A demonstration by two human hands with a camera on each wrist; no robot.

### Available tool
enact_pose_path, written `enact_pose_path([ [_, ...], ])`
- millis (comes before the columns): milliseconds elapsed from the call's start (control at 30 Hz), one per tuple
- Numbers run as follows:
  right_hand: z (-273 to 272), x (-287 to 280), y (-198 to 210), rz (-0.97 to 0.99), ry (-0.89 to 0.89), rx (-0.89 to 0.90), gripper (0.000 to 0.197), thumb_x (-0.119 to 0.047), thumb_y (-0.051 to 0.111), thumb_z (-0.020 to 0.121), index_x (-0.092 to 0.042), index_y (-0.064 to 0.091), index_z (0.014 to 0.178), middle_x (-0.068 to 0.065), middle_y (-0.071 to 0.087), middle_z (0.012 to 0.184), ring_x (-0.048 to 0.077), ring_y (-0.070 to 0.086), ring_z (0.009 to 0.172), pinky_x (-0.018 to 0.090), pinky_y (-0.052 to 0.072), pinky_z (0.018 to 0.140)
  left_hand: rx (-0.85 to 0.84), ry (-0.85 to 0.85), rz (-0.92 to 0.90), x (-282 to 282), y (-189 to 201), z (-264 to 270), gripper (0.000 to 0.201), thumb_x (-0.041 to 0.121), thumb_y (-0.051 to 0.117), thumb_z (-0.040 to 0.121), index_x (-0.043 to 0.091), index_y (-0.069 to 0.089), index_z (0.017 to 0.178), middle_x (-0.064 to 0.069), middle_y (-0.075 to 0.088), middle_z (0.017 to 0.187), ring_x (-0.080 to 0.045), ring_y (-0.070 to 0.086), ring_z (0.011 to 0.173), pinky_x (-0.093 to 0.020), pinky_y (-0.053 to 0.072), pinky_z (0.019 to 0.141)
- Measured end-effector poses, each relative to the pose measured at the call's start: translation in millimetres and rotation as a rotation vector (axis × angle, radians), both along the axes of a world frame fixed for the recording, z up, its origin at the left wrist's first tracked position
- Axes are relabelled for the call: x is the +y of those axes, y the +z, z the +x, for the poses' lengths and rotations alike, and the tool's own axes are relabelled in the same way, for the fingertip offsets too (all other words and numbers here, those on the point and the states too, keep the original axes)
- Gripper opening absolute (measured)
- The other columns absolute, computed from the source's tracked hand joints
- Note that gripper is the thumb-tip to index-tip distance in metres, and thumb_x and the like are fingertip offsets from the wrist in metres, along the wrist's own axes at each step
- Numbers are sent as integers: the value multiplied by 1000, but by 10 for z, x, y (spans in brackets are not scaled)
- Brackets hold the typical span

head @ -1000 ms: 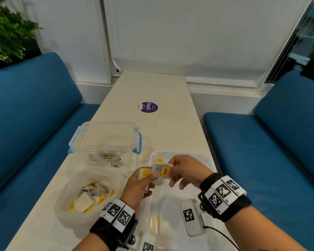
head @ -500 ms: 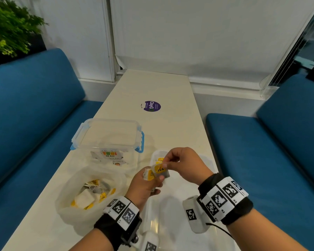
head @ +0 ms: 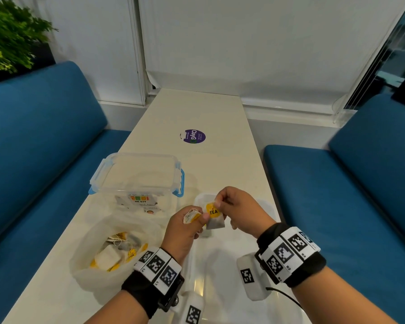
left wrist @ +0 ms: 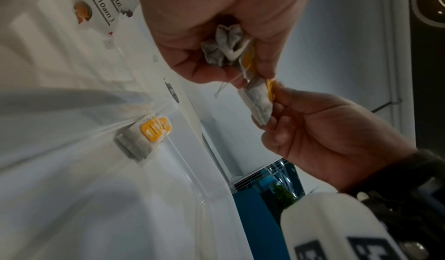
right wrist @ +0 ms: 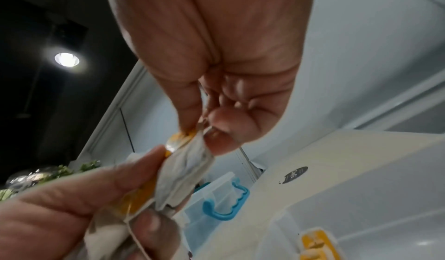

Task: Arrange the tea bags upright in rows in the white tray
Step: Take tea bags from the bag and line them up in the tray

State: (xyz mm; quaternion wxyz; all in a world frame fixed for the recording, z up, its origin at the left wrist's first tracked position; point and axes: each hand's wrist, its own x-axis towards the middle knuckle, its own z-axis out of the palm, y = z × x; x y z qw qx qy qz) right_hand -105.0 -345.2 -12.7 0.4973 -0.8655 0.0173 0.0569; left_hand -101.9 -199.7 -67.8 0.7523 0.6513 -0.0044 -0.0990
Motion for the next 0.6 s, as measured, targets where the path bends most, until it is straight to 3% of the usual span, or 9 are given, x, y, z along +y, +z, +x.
enact_pose_path([
  [67,-7,-20,-40,-25,21,-9,5,-12,65,86,-11,59,86,-5,55,68,2,48,55,7,36,45,-21,1,26,2,15,12,12,9,65,84,15,60,74,3,56,60,-5,48,51,-14,39,49],
  [133,-6,-44,-68,-30,7,-10,8,-9,68,84,-9,62,78,-5,53,63,-3,46,46,4,35,46,-41,7,53,13,22,22,13,9,64,85,16,61,74,6,57,59,-6,48,53,-11,39,47],
  [233,9,-95,-111,86,-113,23,15,-7,66,85,-10,62,71,-2,52,58,-4,44,36,6,33,41,-12,45,83,42,-3,34,5,17,60,89,17,62,85,3,59,70,-10,48,59,-12,40,48],
  [333,28,-163,-154,176,-191,98,10,-12,64,87,-8,65,78,4,56,62,-2,48,39,15,33,38,87,82,92,82,-64,27,10,28,56,91,19,60,92,2,58,78,-12,49,61,-20,41,54],
  [500,170,-196,-317,-177,-106,275,9,-12,57,91,-8,63,85,3,58,61,7,46,45,17,35,40,217,92,82,120,-127,2,23,37,51,93,15,57,98,-2,54,79,-14,48,63,-23,42,55],
  [600,241,-100,-459,-219,-5,481,14,-11,53,92,-14,55,79,2,60,63,8,55,55,18,40,46,294,107,20,129,-143,32,23,35,48,95,14,57,95,-5,54,75,-14,47,59,-24,40,52],
])
